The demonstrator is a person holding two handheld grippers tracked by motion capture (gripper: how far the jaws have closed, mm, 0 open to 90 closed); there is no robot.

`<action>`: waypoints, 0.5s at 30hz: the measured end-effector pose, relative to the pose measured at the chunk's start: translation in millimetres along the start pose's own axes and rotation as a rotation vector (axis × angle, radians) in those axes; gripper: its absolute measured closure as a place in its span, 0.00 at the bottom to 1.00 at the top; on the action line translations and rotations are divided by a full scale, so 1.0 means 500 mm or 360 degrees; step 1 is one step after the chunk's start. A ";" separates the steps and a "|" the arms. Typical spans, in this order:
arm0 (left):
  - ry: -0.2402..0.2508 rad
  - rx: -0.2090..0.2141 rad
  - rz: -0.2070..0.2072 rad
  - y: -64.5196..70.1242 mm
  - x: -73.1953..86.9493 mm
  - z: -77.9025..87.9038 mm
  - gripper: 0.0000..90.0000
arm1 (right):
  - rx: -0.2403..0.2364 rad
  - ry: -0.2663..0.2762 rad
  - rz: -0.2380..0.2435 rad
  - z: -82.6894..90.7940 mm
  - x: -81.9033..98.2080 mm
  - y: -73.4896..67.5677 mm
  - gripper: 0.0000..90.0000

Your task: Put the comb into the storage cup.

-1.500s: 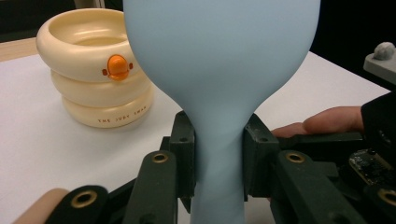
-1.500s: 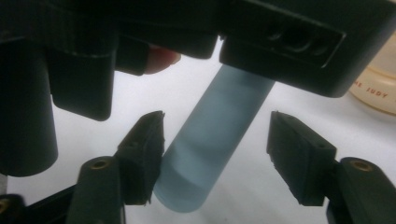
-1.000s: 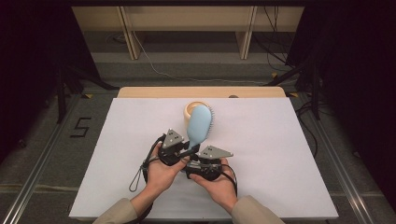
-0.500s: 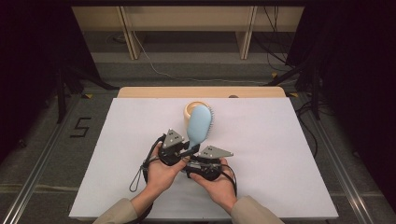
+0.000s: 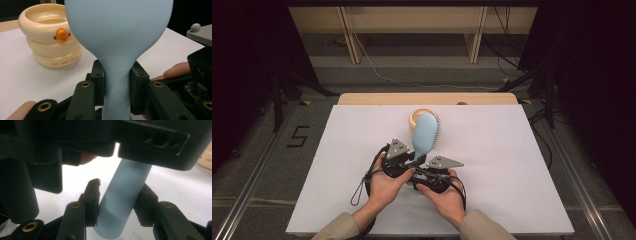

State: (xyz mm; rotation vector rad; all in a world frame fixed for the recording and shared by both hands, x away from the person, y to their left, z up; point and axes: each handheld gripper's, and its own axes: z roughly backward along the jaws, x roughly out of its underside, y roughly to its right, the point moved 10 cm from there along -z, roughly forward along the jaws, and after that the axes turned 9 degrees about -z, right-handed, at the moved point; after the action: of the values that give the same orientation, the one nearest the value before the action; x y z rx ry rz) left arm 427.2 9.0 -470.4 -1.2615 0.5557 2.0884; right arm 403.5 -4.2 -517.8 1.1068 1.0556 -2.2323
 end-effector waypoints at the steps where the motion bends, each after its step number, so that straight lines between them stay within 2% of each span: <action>1: -0.0002 0.0002 -0.0006 0.001 0.000 0.000 0.77 | -0.0001 -0.0002 -0.0028 0.001 0.000 0.002 0.69; 6: -0.0002 0.0008 -0.0021 0.003 -0.004 0.004 0.76 | 0.0007 0.0025 -0.0073 0.007 -0.003 0.006 0.72; 15: -0.0009 0.0007 -0.0059 0.004 -0.006 0.005 0.75 | 0.0001 0.0018 -0.0119 0.009 -0.003 0.004 0.72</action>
State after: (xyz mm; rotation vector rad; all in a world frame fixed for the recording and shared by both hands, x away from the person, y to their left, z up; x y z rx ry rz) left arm 425.3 8.3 -466.8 -1.2543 0.5301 2.0585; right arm 403.5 -9.2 -515.9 1.0985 1.1183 -2.2863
